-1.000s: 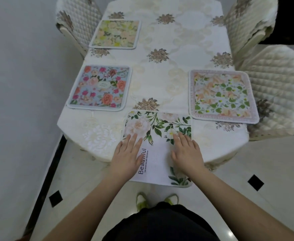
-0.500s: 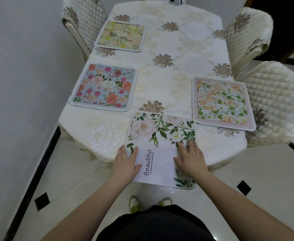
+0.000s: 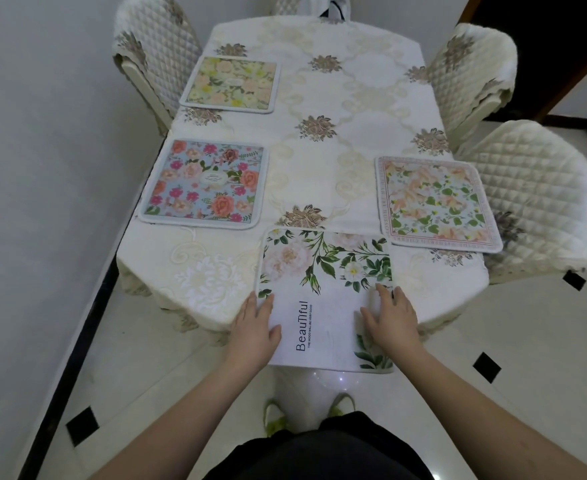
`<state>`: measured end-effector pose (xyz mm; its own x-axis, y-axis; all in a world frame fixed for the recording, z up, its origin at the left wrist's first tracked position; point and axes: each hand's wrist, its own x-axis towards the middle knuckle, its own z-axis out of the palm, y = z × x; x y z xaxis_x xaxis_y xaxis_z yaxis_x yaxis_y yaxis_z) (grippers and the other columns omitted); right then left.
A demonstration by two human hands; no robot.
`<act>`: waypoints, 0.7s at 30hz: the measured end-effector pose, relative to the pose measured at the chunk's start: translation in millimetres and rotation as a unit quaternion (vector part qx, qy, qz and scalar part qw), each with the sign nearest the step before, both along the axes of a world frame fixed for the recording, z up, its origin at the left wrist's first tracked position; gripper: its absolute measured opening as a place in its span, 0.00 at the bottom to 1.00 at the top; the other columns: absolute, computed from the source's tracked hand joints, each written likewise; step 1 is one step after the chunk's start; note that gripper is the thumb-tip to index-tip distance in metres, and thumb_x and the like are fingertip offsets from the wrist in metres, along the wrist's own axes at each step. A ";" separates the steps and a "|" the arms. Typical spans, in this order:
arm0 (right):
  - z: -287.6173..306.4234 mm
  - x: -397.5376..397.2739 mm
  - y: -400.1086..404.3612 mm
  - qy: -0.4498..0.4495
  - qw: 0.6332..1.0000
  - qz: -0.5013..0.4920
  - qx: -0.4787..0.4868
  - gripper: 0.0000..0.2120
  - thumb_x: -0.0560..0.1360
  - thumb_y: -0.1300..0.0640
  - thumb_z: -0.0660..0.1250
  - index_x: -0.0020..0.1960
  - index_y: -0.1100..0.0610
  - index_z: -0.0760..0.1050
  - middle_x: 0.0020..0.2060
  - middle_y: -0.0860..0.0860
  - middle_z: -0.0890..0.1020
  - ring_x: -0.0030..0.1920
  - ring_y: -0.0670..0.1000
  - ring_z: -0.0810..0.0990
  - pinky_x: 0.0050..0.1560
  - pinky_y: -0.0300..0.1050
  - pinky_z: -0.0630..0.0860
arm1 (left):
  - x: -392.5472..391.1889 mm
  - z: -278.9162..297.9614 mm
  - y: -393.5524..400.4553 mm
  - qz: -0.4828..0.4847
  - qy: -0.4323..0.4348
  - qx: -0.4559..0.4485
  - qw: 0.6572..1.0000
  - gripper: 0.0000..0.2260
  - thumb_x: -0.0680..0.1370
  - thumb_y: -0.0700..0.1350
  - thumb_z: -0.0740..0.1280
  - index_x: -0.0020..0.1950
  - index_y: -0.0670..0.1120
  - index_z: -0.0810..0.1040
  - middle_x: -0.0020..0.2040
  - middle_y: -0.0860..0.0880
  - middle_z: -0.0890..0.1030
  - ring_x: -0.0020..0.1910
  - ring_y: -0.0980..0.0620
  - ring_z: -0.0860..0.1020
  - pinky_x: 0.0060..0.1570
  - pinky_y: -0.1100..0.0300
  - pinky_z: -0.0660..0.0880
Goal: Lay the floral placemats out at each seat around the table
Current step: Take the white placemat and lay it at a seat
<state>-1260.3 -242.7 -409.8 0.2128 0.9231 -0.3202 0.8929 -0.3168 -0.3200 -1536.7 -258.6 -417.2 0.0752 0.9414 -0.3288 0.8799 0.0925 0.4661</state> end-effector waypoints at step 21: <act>2.4 44.3 -17.3 0.408 0.889 -0.204 -0.043 0.16 0.71 0.65 0.68 0.54 0.48 0.73 0.51 0.49 0.82 0.50 0.48 0.81 0.44 0.40 0.77 | 1.4 45.1 60.8 0.115 -0.121 0.158 0.973 0.15 0.80 0.39 0.64 0.65 0.50 0.78 0.59 0.51 0.83 0.56 0.49 0.80 0.52 0.59 0.74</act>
<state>-1216.1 -260.0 -407.4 0.1878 0.7869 -0.5878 0.1794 -0.6159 -0.7672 -1535.3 -197.8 -372.1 -0.1106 0.9937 -0.0183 0.7141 0.0923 0.6939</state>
